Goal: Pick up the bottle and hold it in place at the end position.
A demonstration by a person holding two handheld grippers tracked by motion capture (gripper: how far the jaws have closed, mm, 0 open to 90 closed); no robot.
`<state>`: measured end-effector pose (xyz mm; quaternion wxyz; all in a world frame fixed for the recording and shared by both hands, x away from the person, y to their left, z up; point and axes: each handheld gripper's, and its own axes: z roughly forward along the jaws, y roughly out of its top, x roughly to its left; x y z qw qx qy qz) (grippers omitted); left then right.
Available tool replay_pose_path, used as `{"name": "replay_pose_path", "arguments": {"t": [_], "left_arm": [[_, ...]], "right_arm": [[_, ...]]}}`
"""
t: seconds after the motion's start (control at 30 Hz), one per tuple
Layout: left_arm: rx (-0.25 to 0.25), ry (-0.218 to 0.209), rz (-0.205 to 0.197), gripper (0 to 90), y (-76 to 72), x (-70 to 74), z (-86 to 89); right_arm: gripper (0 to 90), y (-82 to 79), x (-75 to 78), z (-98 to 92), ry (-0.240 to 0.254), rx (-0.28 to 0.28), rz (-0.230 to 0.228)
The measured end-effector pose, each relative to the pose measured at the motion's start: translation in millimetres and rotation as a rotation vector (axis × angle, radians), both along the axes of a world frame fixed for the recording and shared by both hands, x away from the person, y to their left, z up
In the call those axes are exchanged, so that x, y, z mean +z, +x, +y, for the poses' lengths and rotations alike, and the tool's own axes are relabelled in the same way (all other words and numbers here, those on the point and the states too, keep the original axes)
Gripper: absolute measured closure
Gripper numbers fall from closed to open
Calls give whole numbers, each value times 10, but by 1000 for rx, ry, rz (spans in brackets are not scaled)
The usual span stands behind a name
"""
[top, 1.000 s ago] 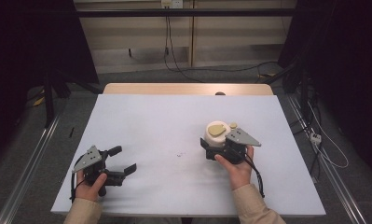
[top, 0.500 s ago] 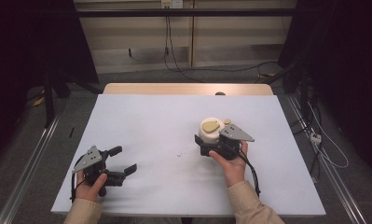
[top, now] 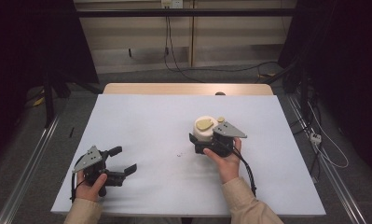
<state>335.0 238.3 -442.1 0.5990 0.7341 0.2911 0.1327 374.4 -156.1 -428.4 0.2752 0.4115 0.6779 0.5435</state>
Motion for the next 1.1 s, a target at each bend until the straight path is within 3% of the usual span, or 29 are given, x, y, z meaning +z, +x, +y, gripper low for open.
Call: {"name": "replay_pose_path", "arguments": {"t": [0.63, 1.1], "left_arm": [[-1, 4, 1, 37, 6, -5, -2], [-1, 0, 4, 38, 7, -8, -5]], "right_arm": [[54, 134, -3, 65, 11, -4, 8], [54, 267, -19, 150, -18, -9, 22]]}}
